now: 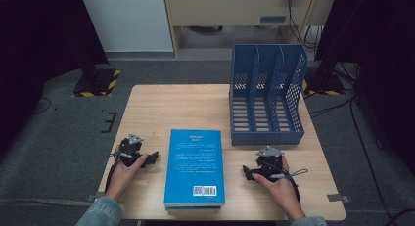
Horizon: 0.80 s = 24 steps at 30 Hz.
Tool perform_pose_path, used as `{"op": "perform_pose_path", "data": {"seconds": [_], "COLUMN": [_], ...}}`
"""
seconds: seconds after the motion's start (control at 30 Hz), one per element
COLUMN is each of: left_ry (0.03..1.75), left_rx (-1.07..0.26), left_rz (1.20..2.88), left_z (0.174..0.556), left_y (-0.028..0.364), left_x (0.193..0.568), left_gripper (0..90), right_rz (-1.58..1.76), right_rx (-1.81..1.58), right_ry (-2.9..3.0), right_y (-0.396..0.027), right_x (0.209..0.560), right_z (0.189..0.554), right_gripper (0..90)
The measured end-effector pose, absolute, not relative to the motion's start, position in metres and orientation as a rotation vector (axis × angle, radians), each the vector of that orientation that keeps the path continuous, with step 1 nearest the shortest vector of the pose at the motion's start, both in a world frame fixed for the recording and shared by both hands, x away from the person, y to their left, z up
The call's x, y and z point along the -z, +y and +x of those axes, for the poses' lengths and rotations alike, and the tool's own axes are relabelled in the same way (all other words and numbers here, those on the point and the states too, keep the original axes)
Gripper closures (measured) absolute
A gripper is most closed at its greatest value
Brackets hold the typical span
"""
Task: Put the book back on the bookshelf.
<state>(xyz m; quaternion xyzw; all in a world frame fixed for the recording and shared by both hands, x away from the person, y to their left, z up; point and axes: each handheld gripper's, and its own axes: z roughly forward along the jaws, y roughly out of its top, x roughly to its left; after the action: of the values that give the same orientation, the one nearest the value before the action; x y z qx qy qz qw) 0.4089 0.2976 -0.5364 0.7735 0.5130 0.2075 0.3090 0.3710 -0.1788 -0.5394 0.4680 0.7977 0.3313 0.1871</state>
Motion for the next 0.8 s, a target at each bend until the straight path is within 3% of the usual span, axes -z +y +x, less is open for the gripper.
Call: {"op": "perform_pose_path", "data": {"seconds": [0.37,0.57,0.8], "left_ry": [1.299,1.254,1.196], "left_rx": [-0.513,-0.452,-0.355], "left_rz": [2.074,2.092,2.029], "left_z": [0.407,0.399,0.382], "left_y": [0.296,0.293,0.295], "left_x": [0.536,0.526,0.499], "left_gripper": [0.0,3.4,3.9], "right_rz": [1.316,1.327,1.183], "right_rx": [-0.937,-0.910,-1.010], "right_ry": [2.247,2.266,2.280], "right_y": [-0.179,-0.184,-0.172], "right_x": [0.539,0.531,0.484], "right_z": [0.371,0.368,0.340], "right_gripper": [0.9,6.4,7.0]}}
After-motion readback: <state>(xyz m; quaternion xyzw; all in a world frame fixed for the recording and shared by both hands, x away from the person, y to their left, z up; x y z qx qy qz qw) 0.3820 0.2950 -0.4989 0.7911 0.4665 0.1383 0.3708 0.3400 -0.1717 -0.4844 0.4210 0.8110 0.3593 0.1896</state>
